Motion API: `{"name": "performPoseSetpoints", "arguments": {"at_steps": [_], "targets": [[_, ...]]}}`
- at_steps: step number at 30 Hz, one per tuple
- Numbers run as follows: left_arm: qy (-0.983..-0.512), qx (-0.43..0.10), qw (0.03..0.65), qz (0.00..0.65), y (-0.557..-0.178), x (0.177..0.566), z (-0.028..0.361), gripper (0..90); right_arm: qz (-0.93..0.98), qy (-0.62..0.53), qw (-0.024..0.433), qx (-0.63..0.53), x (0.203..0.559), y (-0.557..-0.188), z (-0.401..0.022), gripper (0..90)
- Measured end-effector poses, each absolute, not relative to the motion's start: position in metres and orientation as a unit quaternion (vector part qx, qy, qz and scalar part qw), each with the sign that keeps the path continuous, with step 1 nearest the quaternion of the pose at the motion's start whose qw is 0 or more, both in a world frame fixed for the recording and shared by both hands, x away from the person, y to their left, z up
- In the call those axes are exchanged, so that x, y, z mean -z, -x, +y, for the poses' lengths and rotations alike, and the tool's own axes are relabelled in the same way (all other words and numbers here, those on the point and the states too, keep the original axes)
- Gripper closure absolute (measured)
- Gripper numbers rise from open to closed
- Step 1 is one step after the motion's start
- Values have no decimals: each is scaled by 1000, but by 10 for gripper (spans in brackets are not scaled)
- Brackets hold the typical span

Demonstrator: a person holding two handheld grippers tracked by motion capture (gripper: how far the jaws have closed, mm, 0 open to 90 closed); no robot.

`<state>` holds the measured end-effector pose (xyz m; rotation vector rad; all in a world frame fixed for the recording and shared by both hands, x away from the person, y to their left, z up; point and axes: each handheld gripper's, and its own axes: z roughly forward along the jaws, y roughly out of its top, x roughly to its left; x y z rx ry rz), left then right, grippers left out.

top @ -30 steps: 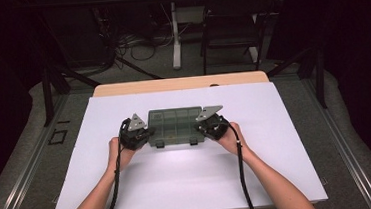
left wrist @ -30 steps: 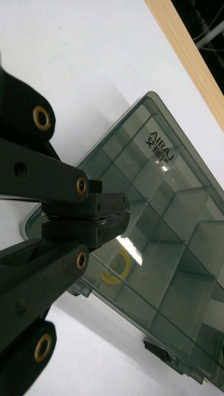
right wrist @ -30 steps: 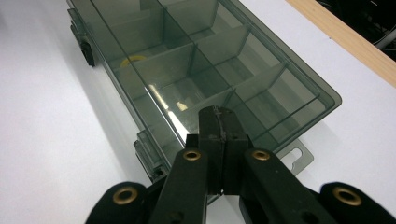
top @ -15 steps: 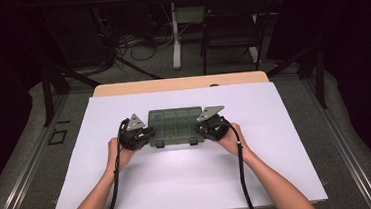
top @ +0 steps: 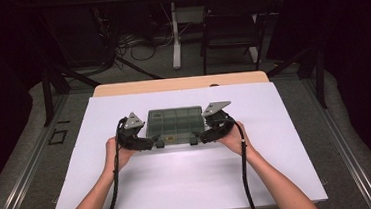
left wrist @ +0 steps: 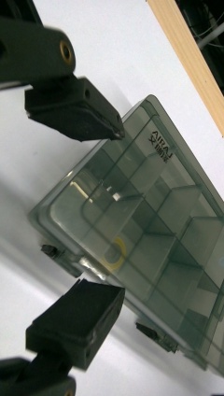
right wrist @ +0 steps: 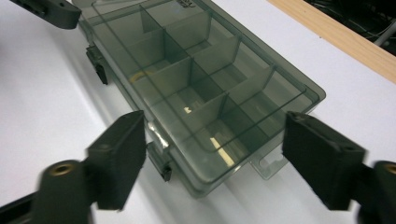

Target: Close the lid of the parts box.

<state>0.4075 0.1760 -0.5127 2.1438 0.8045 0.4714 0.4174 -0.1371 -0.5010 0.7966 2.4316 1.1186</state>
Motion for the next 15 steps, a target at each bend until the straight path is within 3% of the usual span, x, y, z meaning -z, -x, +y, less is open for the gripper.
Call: {"name": "performPoseSetpoints", "arguments": {"at_steps": [5, 15], "targets": [[-844, -188, 391, 316, -400, 507, 182, 140, 855, -286, 175, -395, 497, -410, -143, 104], [-846, -196, 387, 309, -382, 501, 189, 53, 851, -291, 185, -395, 488, -393, -157, 43]]}}
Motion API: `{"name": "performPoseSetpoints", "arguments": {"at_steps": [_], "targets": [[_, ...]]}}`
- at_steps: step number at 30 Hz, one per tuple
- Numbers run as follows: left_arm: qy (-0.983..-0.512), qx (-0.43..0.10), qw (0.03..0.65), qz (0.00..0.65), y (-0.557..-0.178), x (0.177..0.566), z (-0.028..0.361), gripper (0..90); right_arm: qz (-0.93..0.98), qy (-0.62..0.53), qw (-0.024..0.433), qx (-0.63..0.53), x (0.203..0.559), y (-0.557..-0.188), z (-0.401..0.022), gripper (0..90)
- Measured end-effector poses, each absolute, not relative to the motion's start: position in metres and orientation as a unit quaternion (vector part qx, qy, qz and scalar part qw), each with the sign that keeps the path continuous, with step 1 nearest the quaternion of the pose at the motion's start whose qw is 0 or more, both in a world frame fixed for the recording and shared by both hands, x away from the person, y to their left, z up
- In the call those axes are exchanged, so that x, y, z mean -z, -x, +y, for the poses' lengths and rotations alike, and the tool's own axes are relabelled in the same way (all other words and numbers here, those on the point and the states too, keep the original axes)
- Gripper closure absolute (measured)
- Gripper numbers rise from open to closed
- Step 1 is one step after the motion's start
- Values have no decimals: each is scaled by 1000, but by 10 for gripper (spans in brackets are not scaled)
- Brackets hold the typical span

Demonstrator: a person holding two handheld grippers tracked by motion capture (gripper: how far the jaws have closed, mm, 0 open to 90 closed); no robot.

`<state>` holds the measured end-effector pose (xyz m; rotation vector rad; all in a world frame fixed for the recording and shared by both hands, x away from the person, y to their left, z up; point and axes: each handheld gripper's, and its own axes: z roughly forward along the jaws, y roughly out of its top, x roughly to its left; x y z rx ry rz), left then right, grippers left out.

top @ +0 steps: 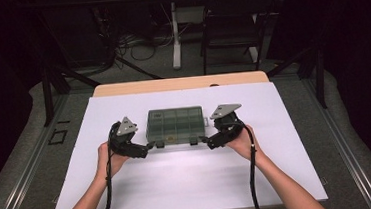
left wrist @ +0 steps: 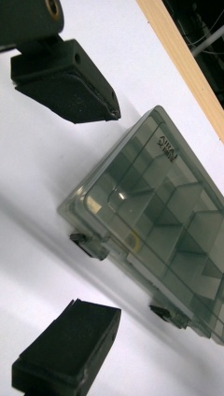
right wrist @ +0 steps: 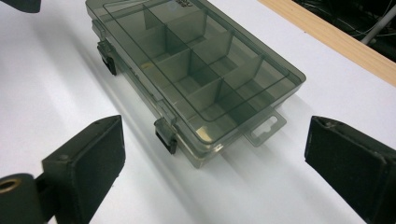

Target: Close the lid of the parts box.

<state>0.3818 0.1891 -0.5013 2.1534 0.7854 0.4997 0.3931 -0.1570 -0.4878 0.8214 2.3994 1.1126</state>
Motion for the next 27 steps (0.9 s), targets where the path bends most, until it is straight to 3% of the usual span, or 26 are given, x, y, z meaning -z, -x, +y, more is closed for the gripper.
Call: {"name": "performPoseSetpoints", "arguments": {"at_steps": [27], "targets": [[-857, -192, 365, 309, -329, 520, 209, 7, 851, -308, 197, -376, 497, -337, -195, 0]]}}
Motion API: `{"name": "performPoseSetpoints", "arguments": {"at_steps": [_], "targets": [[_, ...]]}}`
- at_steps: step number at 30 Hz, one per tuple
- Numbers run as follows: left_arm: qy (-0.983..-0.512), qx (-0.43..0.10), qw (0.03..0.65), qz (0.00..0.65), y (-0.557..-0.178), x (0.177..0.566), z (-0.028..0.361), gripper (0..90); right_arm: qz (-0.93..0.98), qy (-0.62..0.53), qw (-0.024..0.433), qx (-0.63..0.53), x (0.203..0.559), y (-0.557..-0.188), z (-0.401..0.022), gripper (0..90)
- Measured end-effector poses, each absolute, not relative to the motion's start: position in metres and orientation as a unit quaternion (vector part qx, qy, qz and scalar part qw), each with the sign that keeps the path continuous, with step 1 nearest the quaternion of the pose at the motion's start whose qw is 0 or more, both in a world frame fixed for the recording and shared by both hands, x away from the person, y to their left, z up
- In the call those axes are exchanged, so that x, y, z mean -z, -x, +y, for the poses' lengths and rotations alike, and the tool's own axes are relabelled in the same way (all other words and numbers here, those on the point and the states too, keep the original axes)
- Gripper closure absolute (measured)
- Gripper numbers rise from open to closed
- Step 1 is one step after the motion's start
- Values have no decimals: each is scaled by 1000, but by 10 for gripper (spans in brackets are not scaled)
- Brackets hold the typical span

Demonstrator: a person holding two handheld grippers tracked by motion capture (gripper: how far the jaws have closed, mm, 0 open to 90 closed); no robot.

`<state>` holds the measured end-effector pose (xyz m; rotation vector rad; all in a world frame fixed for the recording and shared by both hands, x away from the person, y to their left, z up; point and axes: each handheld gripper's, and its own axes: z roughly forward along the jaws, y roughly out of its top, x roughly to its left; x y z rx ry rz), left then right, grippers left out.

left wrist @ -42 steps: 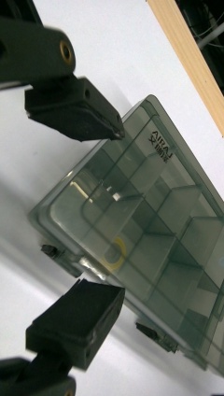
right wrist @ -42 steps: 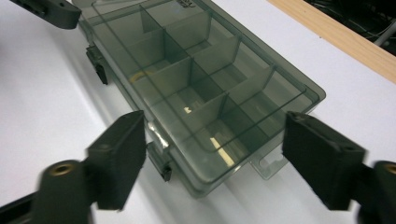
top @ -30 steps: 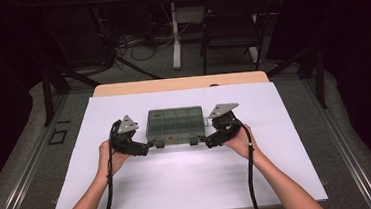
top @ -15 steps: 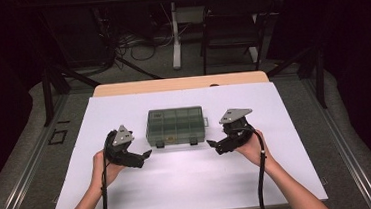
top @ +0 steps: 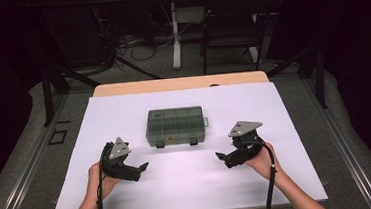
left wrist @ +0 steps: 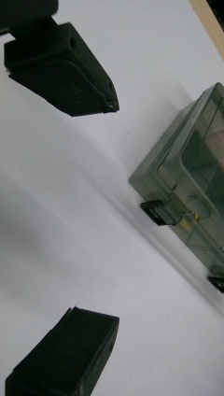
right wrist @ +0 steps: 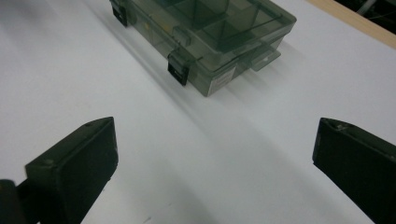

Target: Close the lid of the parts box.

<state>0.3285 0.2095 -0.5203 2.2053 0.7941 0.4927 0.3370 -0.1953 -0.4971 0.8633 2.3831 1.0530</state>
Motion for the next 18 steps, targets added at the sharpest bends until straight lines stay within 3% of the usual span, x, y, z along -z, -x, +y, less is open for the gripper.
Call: {"name": "performPoseSetpoints", "arguments": {"at_steps": [18], "targets": [[-857, -191, 359, 316, -298, 535, 224, 1, 847, -327, 192, -372, 511, -310, -213, 0]]}}
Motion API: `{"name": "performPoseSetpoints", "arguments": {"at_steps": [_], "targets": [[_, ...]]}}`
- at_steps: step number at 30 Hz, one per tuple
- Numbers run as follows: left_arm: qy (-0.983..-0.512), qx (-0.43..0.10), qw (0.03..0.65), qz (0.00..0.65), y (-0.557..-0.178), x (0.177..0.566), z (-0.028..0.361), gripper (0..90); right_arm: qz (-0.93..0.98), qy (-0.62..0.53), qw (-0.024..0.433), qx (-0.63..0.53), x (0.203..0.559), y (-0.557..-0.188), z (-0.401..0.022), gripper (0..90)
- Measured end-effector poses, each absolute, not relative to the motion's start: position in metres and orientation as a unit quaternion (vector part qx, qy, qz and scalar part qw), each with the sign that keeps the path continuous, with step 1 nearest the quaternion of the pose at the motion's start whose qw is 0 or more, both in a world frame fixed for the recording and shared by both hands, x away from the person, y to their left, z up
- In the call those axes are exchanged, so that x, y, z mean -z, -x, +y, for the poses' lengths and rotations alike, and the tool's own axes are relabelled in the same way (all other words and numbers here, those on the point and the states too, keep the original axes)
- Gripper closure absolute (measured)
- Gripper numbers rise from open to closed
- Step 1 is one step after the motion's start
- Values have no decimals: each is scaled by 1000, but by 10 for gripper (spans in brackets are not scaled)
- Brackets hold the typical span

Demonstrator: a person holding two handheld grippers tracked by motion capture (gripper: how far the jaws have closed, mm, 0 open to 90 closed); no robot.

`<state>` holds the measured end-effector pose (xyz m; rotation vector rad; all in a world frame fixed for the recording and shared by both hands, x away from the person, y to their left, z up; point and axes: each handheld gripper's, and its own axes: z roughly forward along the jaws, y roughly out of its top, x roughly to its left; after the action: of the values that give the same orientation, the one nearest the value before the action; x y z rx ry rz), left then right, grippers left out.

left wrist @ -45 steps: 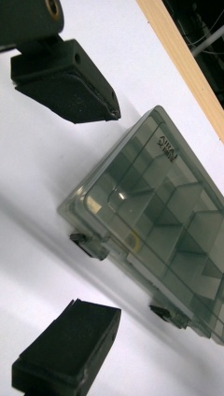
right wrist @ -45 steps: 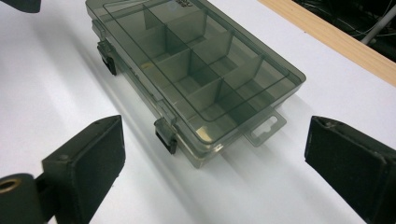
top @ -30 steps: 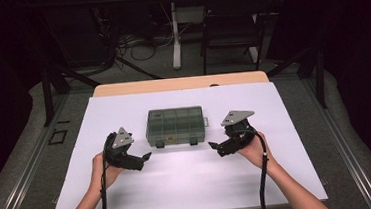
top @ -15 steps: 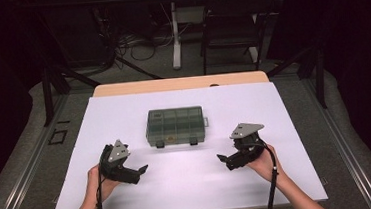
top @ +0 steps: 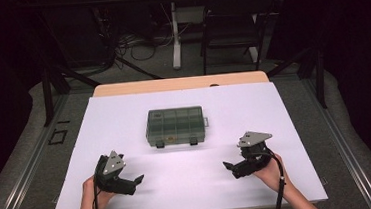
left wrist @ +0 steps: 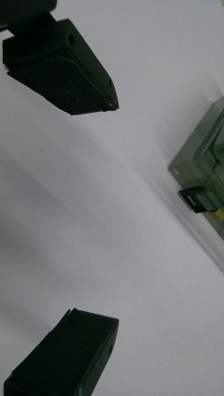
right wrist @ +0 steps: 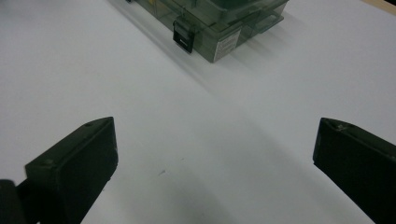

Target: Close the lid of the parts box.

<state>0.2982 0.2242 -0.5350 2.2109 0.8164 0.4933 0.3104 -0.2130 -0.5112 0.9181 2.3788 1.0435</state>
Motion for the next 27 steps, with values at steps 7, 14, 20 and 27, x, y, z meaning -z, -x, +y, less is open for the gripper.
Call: {"name": "performPoseSetpoints", "arguments": {"at_steps": [7, 14, 20, 27], "targets": [[-857, -190, 361, 316, -289, 541, 228, 1, 838, -340, 189, -383, 522, -299, -221, 0], [-854, -185, 367, 321, -284, 547, 228, 0, 829, -350, 201, -387, 530, -288, -231, 0], [-857, -174, 371, 313, -282, 551, 226, 1, 834, -344, 212, -376, 538, -280, -231, 0], [-856, -172, 373, 313, -283, 552, 225, 1, 834, -339, 212, -379, 539, -280, -229, 0]]}}
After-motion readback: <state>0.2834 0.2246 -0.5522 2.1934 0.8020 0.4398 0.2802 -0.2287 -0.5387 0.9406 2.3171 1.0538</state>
